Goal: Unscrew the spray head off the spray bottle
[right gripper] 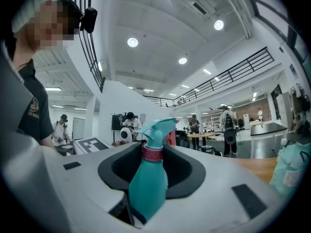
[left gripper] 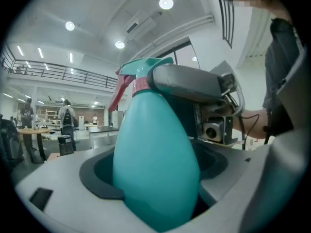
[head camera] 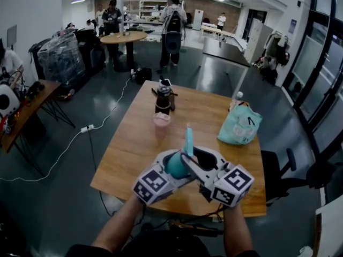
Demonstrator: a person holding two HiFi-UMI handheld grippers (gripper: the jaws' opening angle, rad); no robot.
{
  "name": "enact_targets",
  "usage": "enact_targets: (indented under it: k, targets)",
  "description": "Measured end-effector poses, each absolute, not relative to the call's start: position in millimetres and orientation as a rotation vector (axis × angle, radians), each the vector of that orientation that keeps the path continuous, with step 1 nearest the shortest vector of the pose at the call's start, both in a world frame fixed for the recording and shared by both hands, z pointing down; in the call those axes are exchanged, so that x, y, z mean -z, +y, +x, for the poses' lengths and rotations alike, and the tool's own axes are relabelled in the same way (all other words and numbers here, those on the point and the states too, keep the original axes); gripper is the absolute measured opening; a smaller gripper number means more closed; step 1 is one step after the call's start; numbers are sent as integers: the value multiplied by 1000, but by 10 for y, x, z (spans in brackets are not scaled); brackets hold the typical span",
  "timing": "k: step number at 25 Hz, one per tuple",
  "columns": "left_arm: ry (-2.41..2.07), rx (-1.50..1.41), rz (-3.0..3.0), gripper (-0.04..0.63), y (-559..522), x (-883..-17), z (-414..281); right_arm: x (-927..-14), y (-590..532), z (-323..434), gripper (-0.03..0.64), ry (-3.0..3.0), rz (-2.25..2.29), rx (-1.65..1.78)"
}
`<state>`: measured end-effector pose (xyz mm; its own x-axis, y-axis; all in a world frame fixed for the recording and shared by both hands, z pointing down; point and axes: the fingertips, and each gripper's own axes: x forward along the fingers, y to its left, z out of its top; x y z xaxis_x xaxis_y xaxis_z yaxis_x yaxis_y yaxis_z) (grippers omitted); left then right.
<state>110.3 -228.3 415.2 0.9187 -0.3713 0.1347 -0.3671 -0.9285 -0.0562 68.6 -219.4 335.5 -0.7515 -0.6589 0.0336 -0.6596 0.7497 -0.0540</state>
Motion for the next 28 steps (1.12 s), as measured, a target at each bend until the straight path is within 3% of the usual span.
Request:
enact_targets:
  k: [16, 28]
  targets:
    - [195, 163, -3122, 426, -1862, -4034, 1160, -3284, -1906, 749, 143, -3205, 543, -149]
    - [593, 96, -3090, 426, -2306, -4002, 1033, -3259, -2070, 780, 153, -3099, 922, -129]
